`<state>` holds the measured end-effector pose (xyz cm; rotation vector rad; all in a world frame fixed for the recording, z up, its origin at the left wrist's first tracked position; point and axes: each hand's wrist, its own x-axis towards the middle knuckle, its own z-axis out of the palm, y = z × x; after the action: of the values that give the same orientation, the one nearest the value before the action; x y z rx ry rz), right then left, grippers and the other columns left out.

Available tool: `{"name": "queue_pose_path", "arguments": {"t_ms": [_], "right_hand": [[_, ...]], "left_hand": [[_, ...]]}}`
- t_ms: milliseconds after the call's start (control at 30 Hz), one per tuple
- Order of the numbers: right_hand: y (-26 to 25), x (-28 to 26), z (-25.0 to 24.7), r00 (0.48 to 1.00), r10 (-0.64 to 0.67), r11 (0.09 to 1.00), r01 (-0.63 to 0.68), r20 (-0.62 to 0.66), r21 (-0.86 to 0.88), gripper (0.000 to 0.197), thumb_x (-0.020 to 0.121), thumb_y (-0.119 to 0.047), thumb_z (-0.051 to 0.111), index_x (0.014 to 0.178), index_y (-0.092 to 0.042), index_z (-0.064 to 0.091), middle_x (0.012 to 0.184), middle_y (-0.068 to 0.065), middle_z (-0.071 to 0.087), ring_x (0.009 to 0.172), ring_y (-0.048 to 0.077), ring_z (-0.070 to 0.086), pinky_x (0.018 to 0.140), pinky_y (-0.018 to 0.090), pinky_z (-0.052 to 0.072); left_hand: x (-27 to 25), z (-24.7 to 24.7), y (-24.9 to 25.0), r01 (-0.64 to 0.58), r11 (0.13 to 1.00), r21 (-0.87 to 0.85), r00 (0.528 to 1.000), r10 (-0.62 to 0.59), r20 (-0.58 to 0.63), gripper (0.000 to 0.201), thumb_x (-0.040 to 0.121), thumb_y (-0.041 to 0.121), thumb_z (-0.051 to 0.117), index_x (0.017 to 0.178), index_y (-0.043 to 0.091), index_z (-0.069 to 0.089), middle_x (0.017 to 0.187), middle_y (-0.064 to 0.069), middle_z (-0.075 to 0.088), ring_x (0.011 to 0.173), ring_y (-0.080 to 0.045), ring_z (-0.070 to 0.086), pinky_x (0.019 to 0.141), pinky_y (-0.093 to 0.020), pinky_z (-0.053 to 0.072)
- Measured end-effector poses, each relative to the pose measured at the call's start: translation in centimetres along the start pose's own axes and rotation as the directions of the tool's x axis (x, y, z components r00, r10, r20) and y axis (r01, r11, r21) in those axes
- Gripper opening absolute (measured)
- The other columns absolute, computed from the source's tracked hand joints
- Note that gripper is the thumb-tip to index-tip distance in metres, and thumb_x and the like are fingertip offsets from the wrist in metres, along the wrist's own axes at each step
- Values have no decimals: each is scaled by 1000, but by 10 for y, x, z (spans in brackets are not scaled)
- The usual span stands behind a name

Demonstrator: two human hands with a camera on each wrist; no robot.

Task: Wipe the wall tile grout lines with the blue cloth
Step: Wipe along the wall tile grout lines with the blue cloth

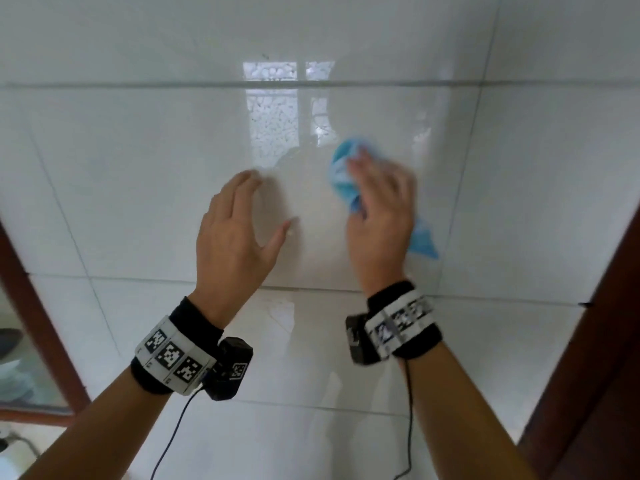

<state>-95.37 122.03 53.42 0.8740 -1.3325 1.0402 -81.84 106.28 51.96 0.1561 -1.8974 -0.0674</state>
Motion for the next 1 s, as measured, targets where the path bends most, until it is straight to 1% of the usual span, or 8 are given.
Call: {"name": "queue_pose_path", "arguments": {"t_ms": [167,333,400,533,667,767,900,1000], "right_hand": [[-18,-22,11,967,-100,995,95,236,32,51,83,12,63,128,-10,73,140,1,66,115,26,54,100,39,52],[-21,78,21,995,83,997,-83,-52,1,48,80,1,57,123,-11,74,126,9,70,113,17,50,103,4,34],[-31,96,36,986,109,994,-109,-124,12,47,80,5,60,123,-10,74,129,7,70,114,14,46,102,0,29],[-85,51,87,995,-58,997,54,76,61,56,76,13,63,128,-6,70,132,9,69,111,21,45,102,25,40],[-140,-6,130,876,-274,961,264,397,79,50,79,10,66,125,-5,72,137,6,67,115,23,46,103,38,48],[-160,28,137,951,-142,990,131,276,58,52,78,5,56,126,-7,72,130,3,63,111,27,51,97,36,49],[-173,109,154,996,44,999,-43,83,-22,45,91,-1,52,131,-14,69,134,6,64,125,21,50,102,6,35],[-187,121,188,998,34,999,-33,55,-12,41,91,4,62,127,-13,70,136,4,63,127,17,49,107,14,39]], "left_hand": [[8,-18,-41,19,1000,12,999,-19,-40,58,99,15,54,154,0,42,161,-18,41,147,-34,41,123,-36,33],[18,-31,-84,21,999,41,999,-20,-28,66,99,8,55,160,-1,31,166,-20,31,153,-36,32,127,-39,26],[23,-37,-99,13,999,35,999,-11,-35,68,99,5,56,160,-2,29,167,-21,29,155,-36,29,128,-41,25],[37,-51,-135,-21,999,26,998,22,-60,67,97,-4,52,159,-5,27,166,-24,28,156,-38,26,126,-53,27],[47,-72,-178,-28,999,16,997,29,-66,67,94,-9,42,159,-7,26,166,-27,27,156,-40,24,126,-55,25],[50,-94,-211,-9,999,38,998,11,-61,71,90,-11,39,159,-8,24,165,-29,25,156,-41,23,127,-54,24],[50,-111,-263,41,993,112,999,-38,-31,75,86,-13,40,158,-13,19,163,-35,23,155,-49,18,128,-56,17],[45,-118,-292,113,988,108,993,-116,22,81,81,-18,38,158,-15,14,166,-35,16,157,-49,9,130,-54,11]]}}
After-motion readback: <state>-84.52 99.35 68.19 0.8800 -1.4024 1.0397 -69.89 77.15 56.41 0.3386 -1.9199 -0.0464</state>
